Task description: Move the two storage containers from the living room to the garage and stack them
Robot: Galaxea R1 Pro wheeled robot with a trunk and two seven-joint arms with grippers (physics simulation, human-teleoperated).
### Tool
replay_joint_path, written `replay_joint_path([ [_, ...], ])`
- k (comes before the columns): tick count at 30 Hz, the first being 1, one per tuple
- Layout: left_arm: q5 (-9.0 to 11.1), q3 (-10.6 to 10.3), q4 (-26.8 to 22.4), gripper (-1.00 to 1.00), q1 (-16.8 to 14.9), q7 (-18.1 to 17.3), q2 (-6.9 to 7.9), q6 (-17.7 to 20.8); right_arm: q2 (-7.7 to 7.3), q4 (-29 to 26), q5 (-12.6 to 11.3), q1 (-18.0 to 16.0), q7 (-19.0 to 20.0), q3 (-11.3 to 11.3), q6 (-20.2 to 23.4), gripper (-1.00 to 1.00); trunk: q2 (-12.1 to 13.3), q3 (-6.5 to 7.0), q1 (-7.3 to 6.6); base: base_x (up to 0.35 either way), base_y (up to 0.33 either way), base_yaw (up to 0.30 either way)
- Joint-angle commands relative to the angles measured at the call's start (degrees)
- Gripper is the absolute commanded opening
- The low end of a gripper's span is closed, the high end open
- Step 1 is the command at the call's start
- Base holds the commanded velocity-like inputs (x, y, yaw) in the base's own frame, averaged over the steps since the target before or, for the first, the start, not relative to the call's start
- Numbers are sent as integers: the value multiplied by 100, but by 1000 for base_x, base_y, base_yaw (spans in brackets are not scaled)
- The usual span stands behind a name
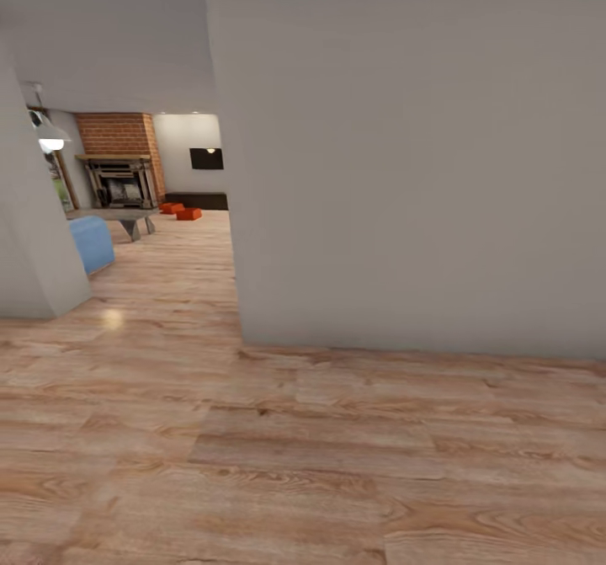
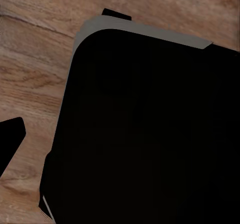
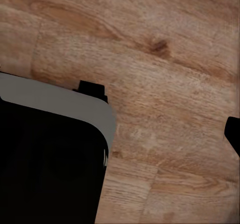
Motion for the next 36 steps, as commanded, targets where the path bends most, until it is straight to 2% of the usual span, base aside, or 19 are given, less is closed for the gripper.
replay_joint_path([
  [1, 25, -1, -2, 100, -1, -1, 0, -10, 1, 16, 55, -7, -30, 13, -22, 100, -2, -5, 3, 326, 0, 295],
  [36, 22, -1, -2, 100, -1, -1, 0, -12, -9, 15, 48, -7, -24, 20, -139, 100, -2, -5, 3, 326, 0, 300],
])
